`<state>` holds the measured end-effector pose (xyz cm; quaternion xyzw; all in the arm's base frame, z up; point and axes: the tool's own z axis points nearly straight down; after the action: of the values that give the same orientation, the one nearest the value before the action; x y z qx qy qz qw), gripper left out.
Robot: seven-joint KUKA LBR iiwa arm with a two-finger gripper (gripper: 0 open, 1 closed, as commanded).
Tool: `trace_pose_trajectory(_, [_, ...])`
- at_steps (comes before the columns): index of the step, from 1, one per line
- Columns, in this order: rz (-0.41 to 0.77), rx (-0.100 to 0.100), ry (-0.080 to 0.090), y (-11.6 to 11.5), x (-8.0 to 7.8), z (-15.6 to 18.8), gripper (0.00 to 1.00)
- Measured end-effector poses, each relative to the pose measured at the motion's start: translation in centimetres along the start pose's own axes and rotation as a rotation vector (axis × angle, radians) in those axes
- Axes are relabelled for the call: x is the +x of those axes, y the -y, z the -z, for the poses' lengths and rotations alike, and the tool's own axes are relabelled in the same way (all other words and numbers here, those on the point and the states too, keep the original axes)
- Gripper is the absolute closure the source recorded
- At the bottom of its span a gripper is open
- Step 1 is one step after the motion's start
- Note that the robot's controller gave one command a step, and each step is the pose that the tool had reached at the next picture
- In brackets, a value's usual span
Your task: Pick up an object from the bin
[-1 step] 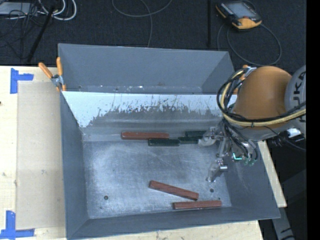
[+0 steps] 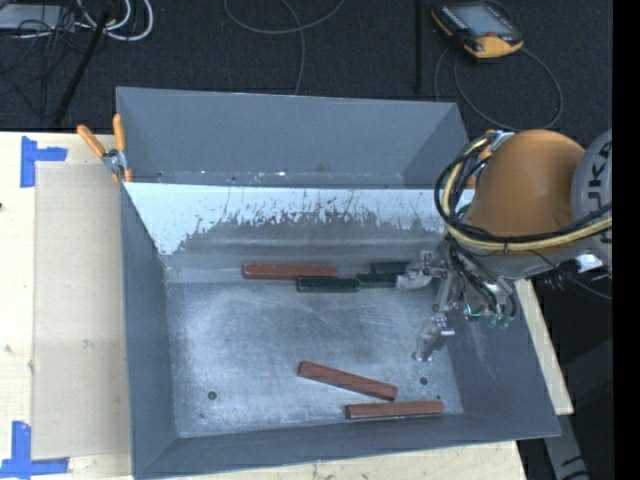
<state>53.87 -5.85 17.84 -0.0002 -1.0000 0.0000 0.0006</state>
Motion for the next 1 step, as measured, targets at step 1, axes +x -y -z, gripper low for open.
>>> trace_pose_trajectory(1, [0.063, 0.000, 0.006, -0.80, 2.32, -4.14, 0.00])
